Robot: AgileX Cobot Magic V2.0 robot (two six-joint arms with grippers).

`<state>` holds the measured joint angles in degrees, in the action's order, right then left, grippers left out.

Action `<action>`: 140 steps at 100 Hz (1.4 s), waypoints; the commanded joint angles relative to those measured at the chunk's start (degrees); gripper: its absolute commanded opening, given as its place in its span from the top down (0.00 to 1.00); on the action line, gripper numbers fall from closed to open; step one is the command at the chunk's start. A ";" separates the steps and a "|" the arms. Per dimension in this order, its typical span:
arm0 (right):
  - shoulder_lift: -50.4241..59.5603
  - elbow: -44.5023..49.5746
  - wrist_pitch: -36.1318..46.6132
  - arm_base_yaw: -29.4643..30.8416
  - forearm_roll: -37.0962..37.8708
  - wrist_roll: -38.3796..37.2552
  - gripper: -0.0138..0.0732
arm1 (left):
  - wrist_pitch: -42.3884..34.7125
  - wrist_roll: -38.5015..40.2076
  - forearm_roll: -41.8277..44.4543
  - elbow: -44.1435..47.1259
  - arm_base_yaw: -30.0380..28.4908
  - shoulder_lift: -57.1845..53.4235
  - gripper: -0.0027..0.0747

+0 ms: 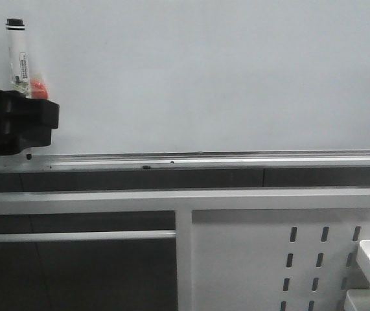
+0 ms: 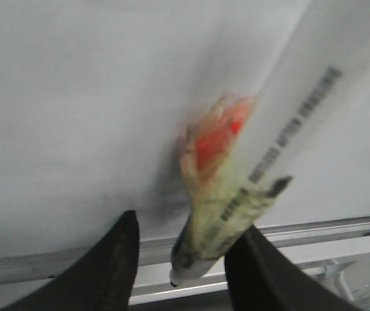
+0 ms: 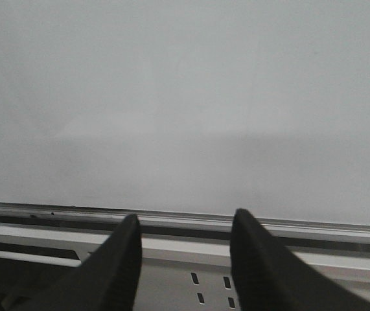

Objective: Write number 1 on whiteboard

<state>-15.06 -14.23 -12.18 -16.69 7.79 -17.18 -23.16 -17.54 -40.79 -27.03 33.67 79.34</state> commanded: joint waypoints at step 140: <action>-44.19 -35.65 -9.96 -40.33 -6.82 30.12 0.37 | 29.39 0.11 54.55 -2.33 17.98 -29.27 0.99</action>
<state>-56.12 -44.90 -26.17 -56.78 0.00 12.29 8.10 -17.62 11.97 -27.73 51.12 51.86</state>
